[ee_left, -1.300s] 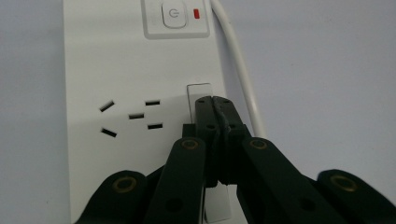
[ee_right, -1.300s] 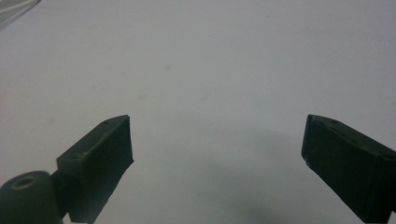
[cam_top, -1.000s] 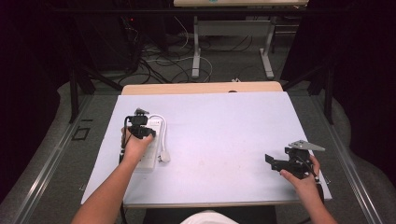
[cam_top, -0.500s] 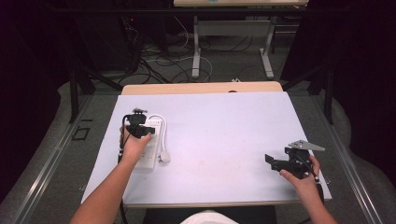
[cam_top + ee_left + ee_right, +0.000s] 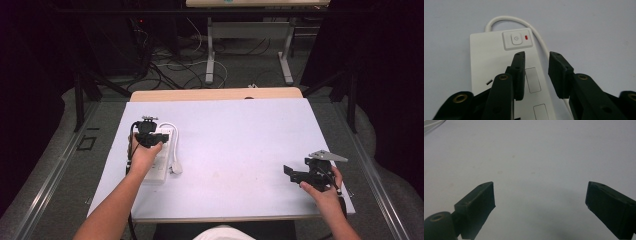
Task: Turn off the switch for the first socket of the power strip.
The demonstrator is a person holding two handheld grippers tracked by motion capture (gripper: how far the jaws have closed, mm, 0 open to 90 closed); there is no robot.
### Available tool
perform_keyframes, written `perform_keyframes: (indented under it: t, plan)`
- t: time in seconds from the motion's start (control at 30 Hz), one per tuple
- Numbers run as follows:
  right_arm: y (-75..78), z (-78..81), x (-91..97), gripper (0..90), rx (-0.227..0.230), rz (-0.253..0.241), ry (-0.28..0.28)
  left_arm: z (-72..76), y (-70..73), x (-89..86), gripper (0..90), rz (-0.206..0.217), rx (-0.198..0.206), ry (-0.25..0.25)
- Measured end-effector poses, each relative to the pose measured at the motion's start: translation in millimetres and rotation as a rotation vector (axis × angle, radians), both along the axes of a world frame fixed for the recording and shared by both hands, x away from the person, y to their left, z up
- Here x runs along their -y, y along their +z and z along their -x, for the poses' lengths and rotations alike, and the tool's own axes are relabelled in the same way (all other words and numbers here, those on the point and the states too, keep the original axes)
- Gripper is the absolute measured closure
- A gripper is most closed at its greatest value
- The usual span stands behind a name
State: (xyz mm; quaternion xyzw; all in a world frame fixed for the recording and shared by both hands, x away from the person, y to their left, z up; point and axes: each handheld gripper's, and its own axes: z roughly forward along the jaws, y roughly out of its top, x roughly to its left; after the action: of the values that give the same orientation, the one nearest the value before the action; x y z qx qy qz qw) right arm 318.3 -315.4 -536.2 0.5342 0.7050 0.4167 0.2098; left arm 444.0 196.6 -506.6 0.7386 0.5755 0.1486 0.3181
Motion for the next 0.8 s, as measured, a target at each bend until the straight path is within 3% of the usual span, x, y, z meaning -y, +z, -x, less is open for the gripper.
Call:
perform_keyframes:
  t: [0.47,0.73,0.8]
  plan:
    - [0.4,0.2,0.5,8.5,0.001,0.007,-0.004,2.3,6.0,10.2,38.7,-0.02,0.093,-0.032]
    - [0.2,-0.1,0.7,8.5,0.003,0.001,-0.01,5.4,14.1,13.6,32.9,-0.036,0.152,-0.088]
    - [0.4,0.2,1.2,8.5,0.004,0.0,-0.009,6.3,16.3,14.1,32.8,-0.04,0.151,-0.091]
